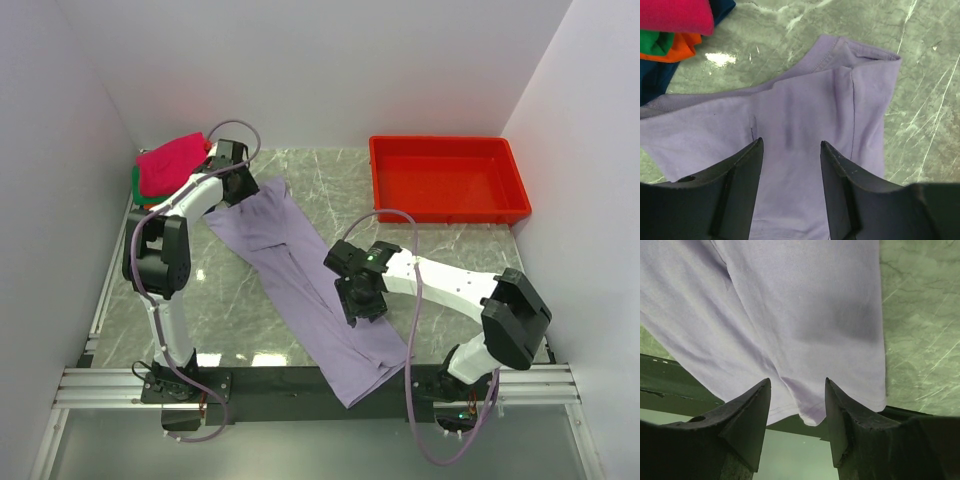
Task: Fold and stack the t-shirts
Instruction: Fold the tshirt
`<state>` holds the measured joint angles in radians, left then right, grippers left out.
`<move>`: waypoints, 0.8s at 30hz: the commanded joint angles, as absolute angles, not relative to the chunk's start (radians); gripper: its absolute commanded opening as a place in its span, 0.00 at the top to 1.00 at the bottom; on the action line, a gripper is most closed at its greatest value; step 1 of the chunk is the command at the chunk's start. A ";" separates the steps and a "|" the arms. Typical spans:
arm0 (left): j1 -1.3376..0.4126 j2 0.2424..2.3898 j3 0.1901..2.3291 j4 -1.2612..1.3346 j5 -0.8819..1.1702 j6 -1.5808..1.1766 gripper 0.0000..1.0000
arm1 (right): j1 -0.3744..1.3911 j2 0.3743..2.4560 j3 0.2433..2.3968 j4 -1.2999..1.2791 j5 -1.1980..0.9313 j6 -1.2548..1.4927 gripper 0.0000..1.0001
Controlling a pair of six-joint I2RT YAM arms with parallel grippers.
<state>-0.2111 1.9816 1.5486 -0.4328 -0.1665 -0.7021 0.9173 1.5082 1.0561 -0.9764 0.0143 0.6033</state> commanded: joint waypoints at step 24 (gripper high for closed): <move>-0.336 2.105 1.588 -0.391 -0.224 -0.730 0.44 | 0.899 1.483 1.040 -0.991 0.048 0.551 0.46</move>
